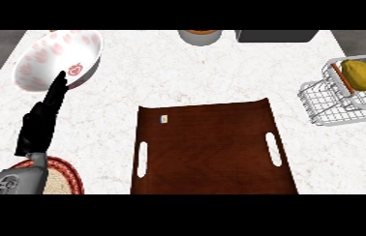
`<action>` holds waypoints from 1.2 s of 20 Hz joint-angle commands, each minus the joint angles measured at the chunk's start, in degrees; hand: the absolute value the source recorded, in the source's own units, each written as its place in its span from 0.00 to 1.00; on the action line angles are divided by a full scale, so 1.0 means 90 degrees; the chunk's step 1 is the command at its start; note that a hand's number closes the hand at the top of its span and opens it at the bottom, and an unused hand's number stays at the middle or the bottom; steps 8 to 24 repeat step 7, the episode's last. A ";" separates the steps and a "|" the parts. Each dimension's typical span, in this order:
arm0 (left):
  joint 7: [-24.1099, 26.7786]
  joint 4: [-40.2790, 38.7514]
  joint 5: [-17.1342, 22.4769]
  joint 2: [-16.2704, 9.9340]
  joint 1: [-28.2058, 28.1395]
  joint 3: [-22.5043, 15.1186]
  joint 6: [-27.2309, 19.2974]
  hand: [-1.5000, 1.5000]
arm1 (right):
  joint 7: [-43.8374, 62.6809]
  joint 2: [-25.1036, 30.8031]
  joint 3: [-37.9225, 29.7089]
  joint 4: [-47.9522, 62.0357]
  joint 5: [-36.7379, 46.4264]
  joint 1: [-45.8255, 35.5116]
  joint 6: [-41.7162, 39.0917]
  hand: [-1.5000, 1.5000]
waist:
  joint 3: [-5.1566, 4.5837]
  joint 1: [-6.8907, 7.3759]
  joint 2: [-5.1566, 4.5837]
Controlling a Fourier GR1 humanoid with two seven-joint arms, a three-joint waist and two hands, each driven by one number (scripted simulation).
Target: Pick the lemon from the tray and place it in the tiered basket
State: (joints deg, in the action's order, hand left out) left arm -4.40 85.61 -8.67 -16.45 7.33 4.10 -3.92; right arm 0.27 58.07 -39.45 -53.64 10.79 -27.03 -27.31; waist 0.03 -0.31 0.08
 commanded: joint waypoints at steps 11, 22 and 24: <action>0.0258 -0.0080 -0.0228 0.0172 -0.0102 -0.0092 -0.0121 0.50 | -0.2337 0.1488 -0.1103 0.2620 -0.0405 0.0993 -0.1250 0.00 | 0.0016 0.0029 -0.0033; 0.0258 -0.0080 -0.0228 0.0172 -0.0102 -0.0092 -0.0121 0.50 | -0.2337 0.1488 -0.1103 0.2620 -0.0405 0.0993 -0.1250 0.00 | 0.0016 0.0029 -0.0033; 0.0258 -0.0080 -0.0228 0.0172 -0.0102 -0.0092 -0.0121 0.50 | -0.2337 0.1488 -0.1103 0.2620 -0.0405 0.0993 -0.1250 0.00 | 0.0016 0.0029 -0.0033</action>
